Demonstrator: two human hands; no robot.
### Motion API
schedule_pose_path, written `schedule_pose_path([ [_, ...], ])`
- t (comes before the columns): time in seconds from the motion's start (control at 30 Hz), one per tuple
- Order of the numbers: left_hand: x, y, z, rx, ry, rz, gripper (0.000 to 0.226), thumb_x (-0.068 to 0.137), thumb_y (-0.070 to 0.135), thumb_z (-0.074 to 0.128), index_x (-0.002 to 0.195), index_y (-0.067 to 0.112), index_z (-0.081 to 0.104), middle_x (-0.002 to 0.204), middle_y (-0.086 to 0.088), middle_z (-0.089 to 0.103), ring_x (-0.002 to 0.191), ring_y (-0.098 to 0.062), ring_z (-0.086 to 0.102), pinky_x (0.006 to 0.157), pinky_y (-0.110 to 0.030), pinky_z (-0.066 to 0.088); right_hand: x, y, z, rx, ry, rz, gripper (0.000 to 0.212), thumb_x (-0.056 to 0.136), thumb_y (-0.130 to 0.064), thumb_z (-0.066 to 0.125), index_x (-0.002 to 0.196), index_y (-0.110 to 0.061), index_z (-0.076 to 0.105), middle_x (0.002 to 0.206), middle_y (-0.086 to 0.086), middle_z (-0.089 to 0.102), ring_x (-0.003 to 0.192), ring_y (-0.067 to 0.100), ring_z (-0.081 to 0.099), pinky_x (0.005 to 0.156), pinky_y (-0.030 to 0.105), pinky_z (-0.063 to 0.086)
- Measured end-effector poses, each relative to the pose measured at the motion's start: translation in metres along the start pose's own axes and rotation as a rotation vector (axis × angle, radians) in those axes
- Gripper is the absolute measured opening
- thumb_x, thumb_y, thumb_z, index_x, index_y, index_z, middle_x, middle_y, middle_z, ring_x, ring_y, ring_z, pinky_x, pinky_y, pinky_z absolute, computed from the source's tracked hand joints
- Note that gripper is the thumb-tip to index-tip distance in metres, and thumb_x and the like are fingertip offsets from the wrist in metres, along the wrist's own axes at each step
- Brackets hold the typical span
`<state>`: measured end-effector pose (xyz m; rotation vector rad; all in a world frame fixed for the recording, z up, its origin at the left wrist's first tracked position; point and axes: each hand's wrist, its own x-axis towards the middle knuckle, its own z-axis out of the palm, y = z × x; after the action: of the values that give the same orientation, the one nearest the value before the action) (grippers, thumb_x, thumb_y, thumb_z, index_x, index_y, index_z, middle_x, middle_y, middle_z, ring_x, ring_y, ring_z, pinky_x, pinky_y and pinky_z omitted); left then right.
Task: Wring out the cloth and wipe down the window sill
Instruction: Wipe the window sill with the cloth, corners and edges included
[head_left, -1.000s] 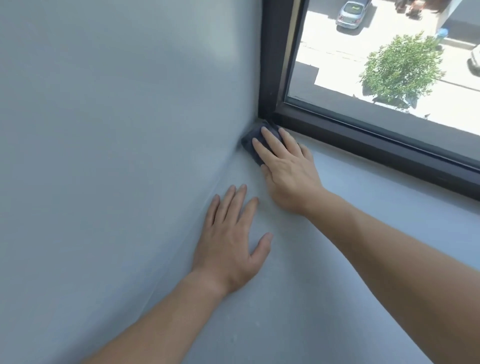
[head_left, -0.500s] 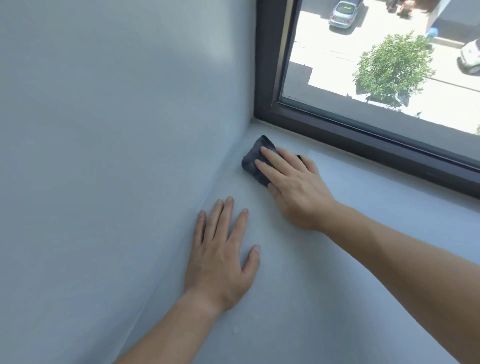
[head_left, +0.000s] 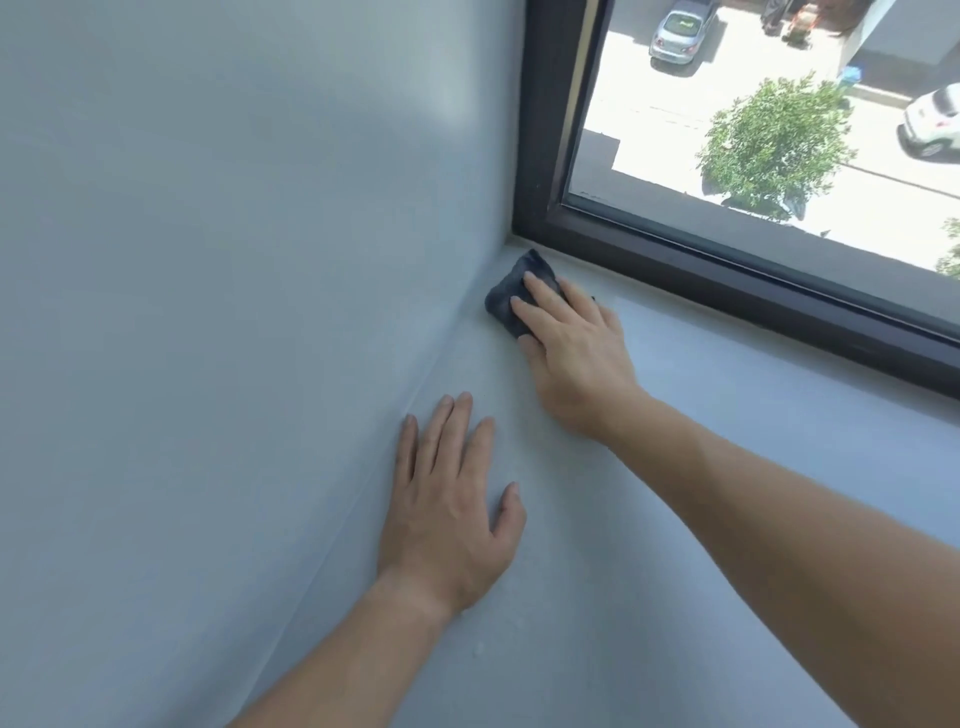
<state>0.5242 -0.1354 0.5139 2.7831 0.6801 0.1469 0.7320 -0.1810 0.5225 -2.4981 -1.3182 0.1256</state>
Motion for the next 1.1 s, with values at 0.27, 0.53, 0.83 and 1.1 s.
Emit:
schedule_pose_path([
  [0.27,-0.017,-0.007,-0.006,0.022,-0.034,0.020,0.062,0.090,0.043,0.042,0.145,0.016,0.047,0.159,-0.012,0.031,0.149,-0.030,0.023,0.119,-0.057,0.016,-0.006,0.024,-0.014,-0.042,-0.045,-0.065,0.045,0.100,-0.020,0.043,0.145,-0.030,0.044,0.159,-0.011,0.032,0.146,0.021,0.026,0.112,0.040,0.019],
  [0.53,-0.038,-0.009,-0.006,0.039,-0.071,0.006,0.066,0.092,0.046,0.042,0.151,0.017,0.038,0.164,-0.011,0.018,0.153,-0.026,0.009,0.120,-0.049,0.014,-0.045,-0.010,0.001,-0.016,-0.121,-0.275,0.046,0.099,-0.039,0.032,0.142,-0.033,0.050,0.156,-0.011,0.038,0.141,0.021,0.034,0.110,0.041,0.024],
  [0.83,-0.037,-0.007,-0.005,0.054,-0.054,-0.016,0.067,0.088,0.047,0.045,0.147,0.015,0.044,0.162,-0.013,0.025,0.152,-0.028,0.014,0.120,-0.052,0.018,-0.028,-0.022,0.007,0.011,-0.086,-0.231,0.049,0.098,-0.033,0.032,0.144,-0.031,0.047,0.158,-0.009,0.034,0.143,0.027,0.031,0.109,0.043,0.025],
  [1.1,-0.037,-0.011,-0.006,0.055,-0.037,-0.002,0.068,0.088,0.047,0.045,0.147,0.015,0.044,0.161,-0.014,0.026,0.152,-0.029,0.016,0.120,-0.053,0.018,0.008,-0.014,0.005,0.000,-0.010,-0.007,0.045,0.102,-0.031,0.041,0.147,-0.032,0.043,0.160,-0.010,0.030,0.145,0.026,0.026,0.112,0.042,0.019],
])
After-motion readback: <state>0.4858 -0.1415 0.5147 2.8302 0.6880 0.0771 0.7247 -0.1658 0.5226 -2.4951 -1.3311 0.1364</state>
